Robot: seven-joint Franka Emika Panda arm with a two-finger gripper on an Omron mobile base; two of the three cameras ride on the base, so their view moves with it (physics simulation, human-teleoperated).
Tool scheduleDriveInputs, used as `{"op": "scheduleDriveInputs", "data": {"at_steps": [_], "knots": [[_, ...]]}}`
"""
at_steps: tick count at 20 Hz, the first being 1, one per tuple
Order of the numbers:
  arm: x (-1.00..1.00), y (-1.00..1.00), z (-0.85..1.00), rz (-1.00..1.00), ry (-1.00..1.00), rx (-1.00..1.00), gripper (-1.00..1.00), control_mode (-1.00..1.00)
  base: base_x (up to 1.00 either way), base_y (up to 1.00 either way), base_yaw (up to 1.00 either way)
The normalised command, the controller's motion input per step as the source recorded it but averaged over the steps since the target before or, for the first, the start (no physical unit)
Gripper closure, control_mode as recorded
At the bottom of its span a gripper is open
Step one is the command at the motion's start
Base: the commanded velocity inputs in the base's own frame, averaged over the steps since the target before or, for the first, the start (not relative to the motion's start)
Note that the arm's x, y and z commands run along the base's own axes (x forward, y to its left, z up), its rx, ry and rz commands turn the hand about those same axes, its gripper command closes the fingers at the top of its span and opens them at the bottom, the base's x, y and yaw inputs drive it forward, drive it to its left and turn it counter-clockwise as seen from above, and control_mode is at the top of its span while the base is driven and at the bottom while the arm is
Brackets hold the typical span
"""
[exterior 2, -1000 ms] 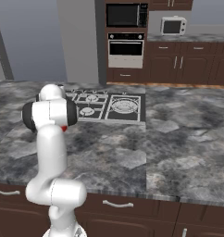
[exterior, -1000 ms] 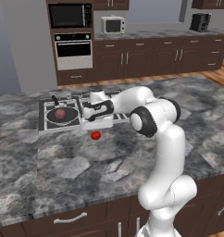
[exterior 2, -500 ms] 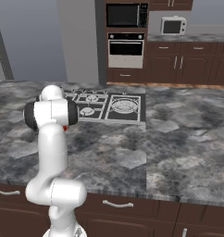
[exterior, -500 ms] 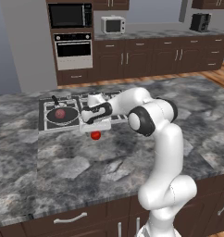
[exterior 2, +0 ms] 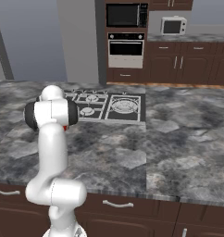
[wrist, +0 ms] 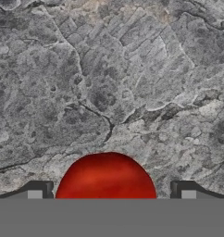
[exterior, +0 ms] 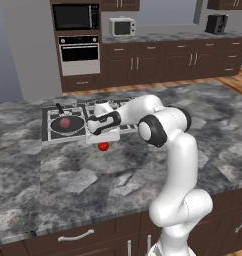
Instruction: Place the pan on the rear right burner on the stove. Then place the tomato and the onion in the pan and turn on the rear right burner.
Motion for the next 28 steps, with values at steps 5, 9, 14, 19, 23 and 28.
{"op": "scheduleDriveInputs", "data": {"at_steps": [5, 9, 14, 19, 23, 28], "knots": [[0.0, 0.0, 0.0, 0.0, 0.0, 0.0, -1.0, -1.0, 0.0, 0.0, 0.0], [0.0, 0.0, 0.0, 0.0, 0.0, 0.0, -1.0, -1.0, 0.0, 0.0, 0.0], [0.0, 0.0, 0.0, 0.0, 0.0, 0.0, 1.0, -1.0, 0.0, 0.0, 0.0], [-0.07, -0.09, 0.18, 0.0, 0.02, 0.0, 1.0, -1.0, 0.0, 0.0, 0.0], [-0.28, -0.38, 0.98, 0.01, 0.02, 0.01, 1.0, -1.0, 0.0, 0.0, 0.0], [-0.64, -0.41, 1.0, 0.06, 0.01, 0.0, 1.0, -1.0, 0.0, 0.0, 0.0]]}}
